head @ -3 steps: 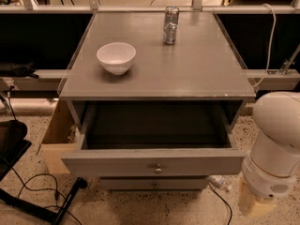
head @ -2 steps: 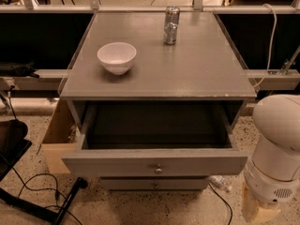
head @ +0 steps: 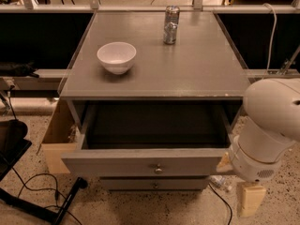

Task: Open top drawer

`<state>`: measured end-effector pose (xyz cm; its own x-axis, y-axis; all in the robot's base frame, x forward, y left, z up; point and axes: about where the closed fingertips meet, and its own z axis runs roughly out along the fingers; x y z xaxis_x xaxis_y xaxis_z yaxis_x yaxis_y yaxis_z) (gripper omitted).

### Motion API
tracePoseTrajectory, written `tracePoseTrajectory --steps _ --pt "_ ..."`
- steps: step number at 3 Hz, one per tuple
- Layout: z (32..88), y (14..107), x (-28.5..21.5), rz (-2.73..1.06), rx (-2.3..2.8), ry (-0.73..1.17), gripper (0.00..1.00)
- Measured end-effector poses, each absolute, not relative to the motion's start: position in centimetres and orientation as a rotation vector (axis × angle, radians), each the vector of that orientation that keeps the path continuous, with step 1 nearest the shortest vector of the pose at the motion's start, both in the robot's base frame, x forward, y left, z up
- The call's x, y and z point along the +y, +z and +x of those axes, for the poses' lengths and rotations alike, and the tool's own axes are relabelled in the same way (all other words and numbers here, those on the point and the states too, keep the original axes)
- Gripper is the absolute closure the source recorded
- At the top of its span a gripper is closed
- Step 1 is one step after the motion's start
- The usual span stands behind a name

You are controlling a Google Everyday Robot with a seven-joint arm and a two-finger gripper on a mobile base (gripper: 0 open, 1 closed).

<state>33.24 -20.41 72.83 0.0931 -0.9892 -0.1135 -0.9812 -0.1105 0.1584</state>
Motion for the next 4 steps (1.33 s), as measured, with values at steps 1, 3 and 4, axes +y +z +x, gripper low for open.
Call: tracePoseTrajectory --steps 1,3,4 --pt "35.8 74.0 -19.2 2.364 -2.063 -0.222 0.00" --pt "42.6 70.3 -20.1 2.211 -2.305 -0.254 0.00" --pt "46.1 67.8 -20.9 2.137 -2.445 -0.282 0.00"
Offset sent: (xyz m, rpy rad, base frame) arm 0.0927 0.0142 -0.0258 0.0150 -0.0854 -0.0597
